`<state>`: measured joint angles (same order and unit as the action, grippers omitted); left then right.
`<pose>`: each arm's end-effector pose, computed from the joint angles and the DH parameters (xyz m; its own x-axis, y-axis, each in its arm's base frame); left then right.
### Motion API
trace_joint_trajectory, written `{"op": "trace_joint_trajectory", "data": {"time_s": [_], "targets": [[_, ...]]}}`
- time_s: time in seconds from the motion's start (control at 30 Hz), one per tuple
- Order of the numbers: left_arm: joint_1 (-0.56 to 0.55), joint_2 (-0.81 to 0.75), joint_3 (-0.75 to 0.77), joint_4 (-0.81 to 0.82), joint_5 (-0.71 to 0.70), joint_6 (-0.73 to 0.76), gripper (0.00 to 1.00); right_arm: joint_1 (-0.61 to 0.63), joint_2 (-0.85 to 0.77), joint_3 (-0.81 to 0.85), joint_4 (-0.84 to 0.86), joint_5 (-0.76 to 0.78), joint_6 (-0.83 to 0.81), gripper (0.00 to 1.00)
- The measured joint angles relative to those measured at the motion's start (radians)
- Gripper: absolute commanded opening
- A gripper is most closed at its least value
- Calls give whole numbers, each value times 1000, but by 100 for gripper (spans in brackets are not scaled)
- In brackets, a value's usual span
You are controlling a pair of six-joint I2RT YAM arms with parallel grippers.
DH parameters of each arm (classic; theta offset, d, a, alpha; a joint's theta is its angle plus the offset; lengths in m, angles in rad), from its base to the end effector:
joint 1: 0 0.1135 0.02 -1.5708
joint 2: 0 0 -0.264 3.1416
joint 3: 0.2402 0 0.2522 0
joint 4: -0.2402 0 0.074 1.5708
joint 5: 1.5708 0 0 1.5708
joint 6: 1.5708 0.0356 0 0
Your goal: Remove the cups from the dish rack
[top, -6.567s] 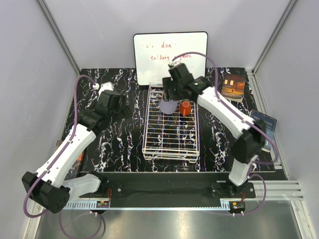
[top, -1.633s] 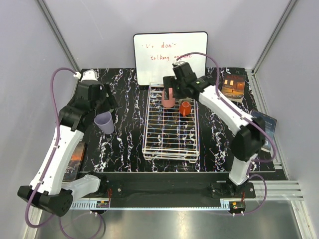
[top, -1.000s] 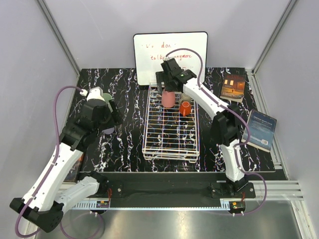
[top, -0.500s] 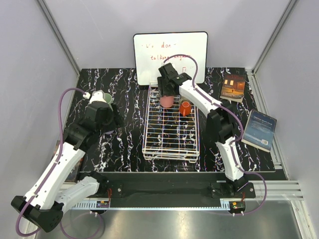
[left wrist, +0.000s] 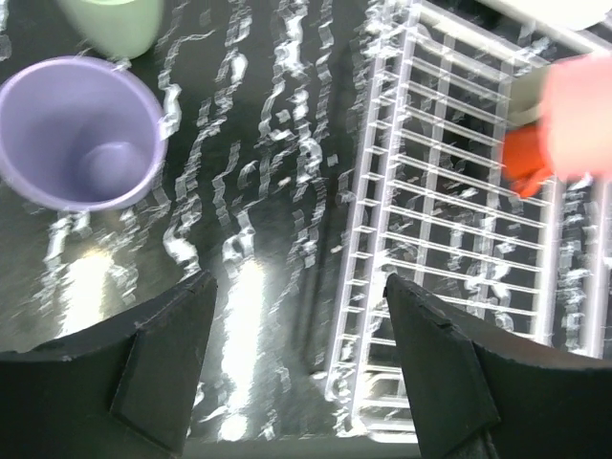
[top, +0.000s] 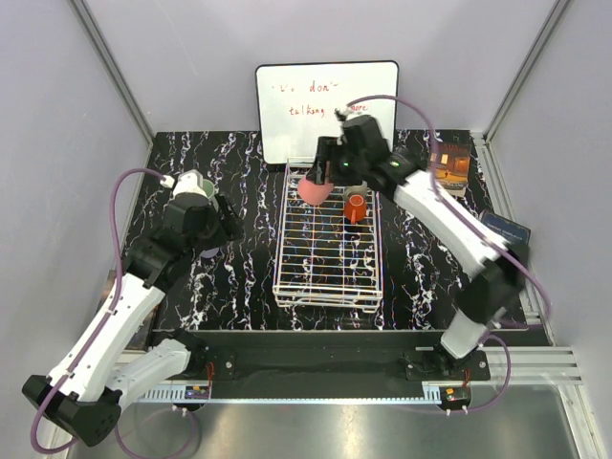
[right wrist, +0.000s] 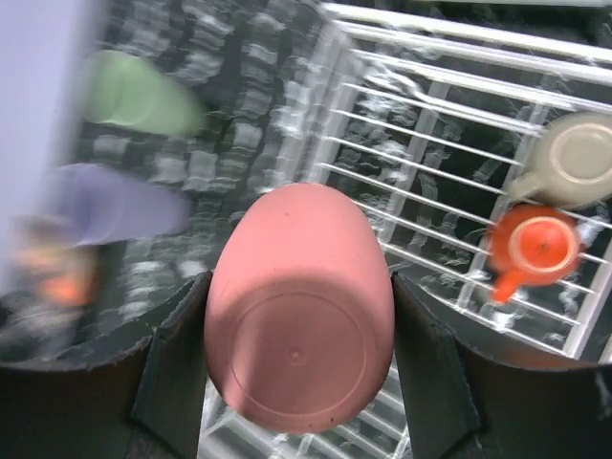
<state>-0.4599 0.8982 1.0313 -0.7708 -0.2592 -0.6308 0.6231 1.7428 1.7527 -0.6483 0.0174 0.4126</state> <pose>0.1631 -0.0706 0.3474 -0.5750 -0.3514 -0.7388 -0.1172 0.9291 -0.3506 0.3232 0.2315 0.3707 -0.6727 0.0103 -0.7398 -0.3300 0.8907 0.3125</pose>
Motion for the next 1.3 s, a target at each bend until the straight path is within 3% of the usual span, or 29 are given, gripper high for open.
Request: {"op": "trace_joint_trajectory", "data": {"time_s": [0.1,0.23,0.37,0.47,0.7,1.03,1.27,1.3], "targets": [[0,-4,-34,76,38,-24,78,-3,-269,-219,172,-97,69,0],[0,-36,-132,236,132,-76,77,-39,-510,-499,414,-251,217,0],[0,-90,-273,498,267,-170,76,-107,-558,-724,684,-381,406,0],[0,-81,-347,713,367,-259,75,-113,-521,-822,761,-456,502,0],[-34,-9,-377,1038,504,-375,75,-113,-537,-850,842,-534,575,0],[-116,77,-377,1207,557,-436,72,-113,-531,-853,943,-597,622,0],[-154,149,-356,1283,592,-469,49,-95,-432,-854,1047,-673,685,0],[-156,155,-356,1291,597,-475,38,-92,-426,-855,1053,-675,694,0]]}}
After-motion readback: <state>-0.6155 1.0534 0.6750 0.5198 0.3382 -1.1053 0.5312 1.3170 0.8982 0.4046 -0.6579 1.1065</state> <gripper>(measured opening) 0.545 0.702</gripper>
